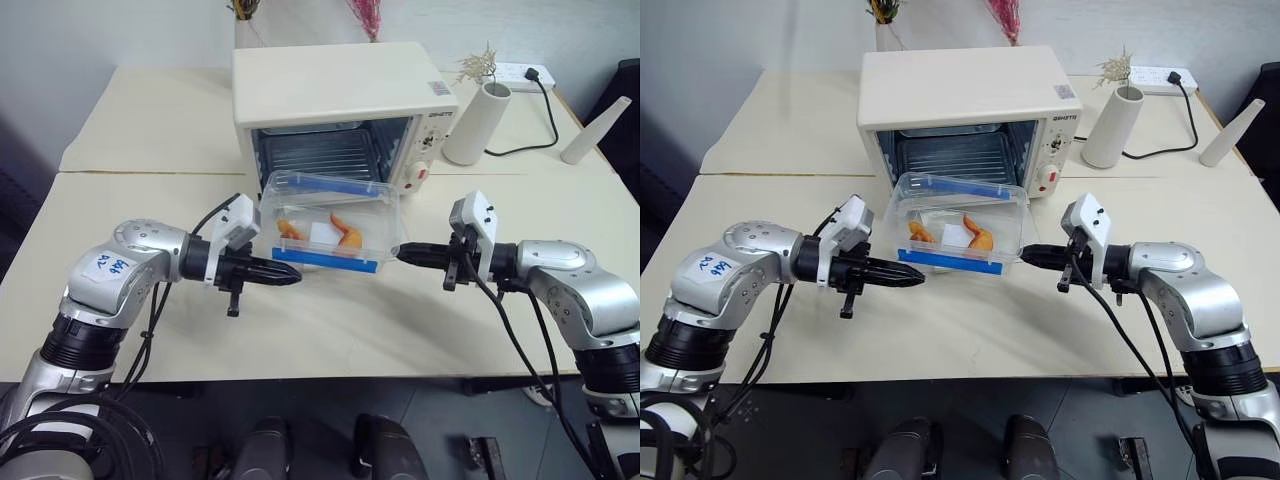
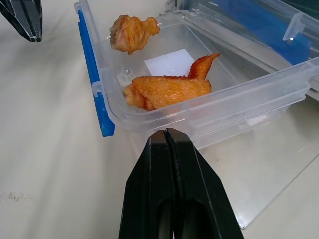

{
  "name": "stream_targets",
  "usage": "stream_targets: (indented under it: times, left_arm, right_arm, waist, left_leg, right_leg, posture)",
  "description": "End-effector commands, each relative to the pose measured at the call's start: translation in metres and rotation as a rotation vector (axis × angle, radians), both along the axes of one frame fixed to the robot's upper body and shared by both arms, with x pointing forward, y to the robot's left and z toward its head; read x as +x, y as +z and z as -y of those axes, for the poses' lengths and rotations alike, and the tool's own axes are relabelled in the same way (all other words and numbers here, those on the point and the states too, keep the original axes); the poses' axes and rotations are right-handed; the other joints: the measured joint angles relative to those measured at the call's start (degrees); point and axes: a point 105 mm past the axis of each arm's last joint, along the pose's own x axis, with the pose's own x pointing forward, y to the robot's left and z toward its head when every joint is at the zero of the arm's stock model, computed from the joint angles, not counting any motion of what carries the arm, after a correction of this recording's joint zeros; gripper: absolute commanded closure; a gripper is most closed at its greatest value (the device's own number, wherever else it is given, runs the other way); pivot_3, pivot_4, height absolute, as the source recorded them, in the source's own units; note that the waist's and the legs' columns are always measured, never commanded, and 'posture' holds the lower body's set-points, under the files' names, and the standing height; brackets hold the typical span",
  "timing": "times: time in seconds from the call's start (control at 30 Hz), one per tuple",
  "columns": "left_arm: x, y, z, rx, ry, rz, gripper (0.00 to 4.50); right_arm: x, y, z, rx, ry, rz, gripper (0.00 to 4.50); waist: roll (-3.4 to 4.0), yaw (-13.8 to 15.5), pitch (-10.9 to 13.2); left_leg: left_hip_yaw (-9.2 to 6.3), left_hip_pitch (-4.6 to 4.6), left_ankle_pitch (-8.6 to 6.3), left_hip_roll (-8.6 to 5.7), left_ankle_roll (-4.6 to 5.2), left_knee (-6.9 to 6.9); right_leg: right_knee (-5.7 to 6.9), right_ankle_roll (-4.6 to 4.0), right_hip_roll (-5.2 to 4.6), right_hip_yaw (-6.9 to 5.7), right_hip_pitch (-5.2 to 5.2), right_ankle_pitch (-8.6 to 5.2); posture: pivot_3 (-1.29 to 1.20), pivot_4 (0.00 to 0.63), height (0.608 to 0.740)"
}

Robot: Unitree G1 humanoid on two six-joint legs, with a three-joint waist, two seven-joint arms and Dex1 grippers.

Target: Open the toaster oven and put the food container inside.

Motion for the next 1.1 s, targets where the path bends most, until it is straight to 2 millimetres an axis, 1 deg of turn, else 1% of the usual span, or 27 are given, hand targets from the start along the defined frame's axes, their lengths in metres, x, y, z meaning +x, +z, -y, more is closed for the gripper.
stream_targets:
  times: [0.03, 0.17, 0.27, 0.33, 0.47, 0.53, 0.57, 0.6, 0.67, 0.77, 0.83, 0.87, 0.97, 1.1]
  left_arm:
    - [0.004, 0.008, -0.003, -0.007, 0.018, 0.043, 4.5]
    - [0.007, 0.008, -0.005, -0.004, 0.022, 0.047, 4.5]
    - [0.01, 0.008, -0.005, -0.003, 0.028, 0.052, 4.5]
    - [0.014, 0.009, -0.004, -0.006, 0.037, 0.058, 4.5]
    - [0.025, 0.006, -0.003, -0.002, 0.072, 0.076, 4.5]
    - [0.04, 0.0, -0.005, 0.025, 0.137, 0.114, 4.5]
    - [0.052, -0.001, -0.007, 0.028, 0.199, 0.136, 4.5]
    - [0.062, 0.001, -0.009, 0.018, 0.254, 0.149, 4.5]
    - [0.075, 0.007, -0.008, -0.015, 0.311, 0.172, 4.5]
    - [0.08, 0.018, 0.002, -0.057, 0.311, 0.205, 4.5]
    - [0.08, 0.021, 0.008, -0.072, 0.306, 0.217, 4.5]
    - [0.08, 0.022, 0.009, -0.076, 0.305, 0.22, 4.5]
    - [0.081, 0.024, 0.011, -0.082, 0.318, 0.239, 4.5]
    - [0.086, 0.029, 0.012, -0.1, 0.354, 0.264, 4.5]
  right_arm:
    - [-0.014, 0.007, 0.001, -0.014, 0.046, 0.018, 4.46]
    - [-0.034, 0.0, -0.01, -0.001, 0.122, -0.031, 4.46]
    - [-0.032, -0.003, -0.021, 0.02, 0.12, -0.029, 4.46]
    - [-0.024, -0.001, -0.026, 0.034, 0.099, -0.006, 4.46]
    - [0.004, 0.008, -0.03, 0.052, 0.021, 0.052, 4.46]
    - [0.015, 0.01, -0.03, 0.05, -0.009, 0.072, 4.46]
    - [0.02, 0.011, -0.03, 0.046, -0.021, 0.08, 4.46]
    - [0.024, 0.012, -0.029, 0.044, -0.03, 0.088, 4.46]
    - [0.03, 0.014, -0.03, 0.05, -0.047, 0.103, 4.46]
    - [0.038, 0.016, -0.032, 0.065, -0.071, 0.121, 4.46]
    - [0.045, 0.018, -0.034, 0.074, -0.095, 0.143, 4.46]
    - [0.047, 0.019, -0.035, 0.078, -0.106, 0.152, 4.46]
    - [0.064, 0.024, -0.035, 0.107, -0.183, 0.176, 4.46]
    - [0.078, 0.03, -0.039, 0.135, -0.235, 0.208, 4.46]
  waist:
    - [0.0, -0.01, 0.0]
    - [0.0, -0.02, 0.0]
    - [0.0, -0.11, 0.0]
    - [0.01, -0.12, 0.0]
    - [0.01, -0.2, 0.0]
    - [0.01, -0.07, 0.0]
    - [0.01, -0.01, 0.0]
    - [0.01, 0.04, 0.0]
    - [0.0, 0.14, 0.0]
    - [0.0, -0.12, 0.0]
    - [0.01, -0.47, 0.0]
    - [0.01, -0.67, 0.0]
    - [0.01, -1.44, 0.0]
    - [0.01, -1.64, 0.0]
  left_leg:
    - [0.0, 0.0, 0.0, 0.0, 0.0, 0.0]
    - [0.01, 0.01, 0.0, 0.0, 0.0, 0.0]
    - [0.01, 0.02, 0.0, 0.0, 0.0, 0.02]
    - [0.02, 0.04, 0.01, 0.01, -0.01, 0.03]
    - [0.04, 0.05, 0.01, 0.0, -0.02, 0.04]
    - [0.03, 0.05, 0.01, 0.0, -0.02, 0.04]
    - [0.03, 0.04, 0.01, -0.01, -0.02, 0.04]
    - [0.03, 0.03, 0.01, -0.02, -0.02, 0.04]
    - [0.01, 0.03, 0.01, -0.04, -0.01, 0.06]
    - [0.01, -0.04, 0.02, -0.03, -0.01, 0.09]
    - [0.01, -0.03, 0.02, 0.0, -0.02, 0.07]
    - [0.01, -0.02, 0.02, 0.0, -0.02, 0.04]
    - [0.01, 0.0, 0.03, 0.0, -0.04, 0.01]
    - [0.0, 0.0, 0.03, 0.01, -0.04, 0.01]
  right_leg:
    - [0.01, 0.0, 0.0, 0.0, 0.0, 0.0]
    - [0.01, 0.0, 0.0, 0.01, 0.0, 0.0]
    - [0.03, 0.0, 0.0, 0.01, 0.0, 0.0]
    - [0.05, 0.0, 0.0, 0.02, 0.01, 0.0]
    - [0.07, 0.0, 0.01, 0.04, 0.0, 0.0]
    - [0.07, 0.0, 0.01, 0.02, 0.0, 0.0]
    - [0.07, 0.0, 0.01, 0.02, 0.0, 0.0]
    - [0.06, 0.0, 0.01, 0.02, 0.0, 0.0]
    - [0.08, 0.01, 0.0, 0.0, 0.01, 0.01]
    - [0.07, 0.03, 0.01, -0.02, -0.01, 0.02]
    - [0.09, 0.03, 0.01, -0.04, -0.02, 0.01]
    - [0.09, 0.03, 0.01, -0.03, -0.03, 0.01]
    - [0.09, 0.03, 0.01, -0.04, -0.03, 0.01]
    - [0.1, 0.03, 0.01, -0.03, -0.04, 0.01]
  posture:
    - [0.0, 0.15, 0.74]
    - [0.0, 0.15, 0.74]
    - [0.0, 0.15, 0.74]
    - [0.0, 0.15, 0.74]
    - [0.0, 0.15, 0.74]
    - [0.0, 0.15, 0.74]
    - [0.0, 0.15, 0.74]
    - [0.0, 0.15, 0.74]
    - [0.0, 0.15, 0.74]
    - [0.0, 0.15, 0.74]
    - [0.0, 0.15, 0.74]
    - [0.0, 0.15, 0.74]
    - [0.0, 0.15, 0.74]
    - [0.0, 0.15, 0.74]
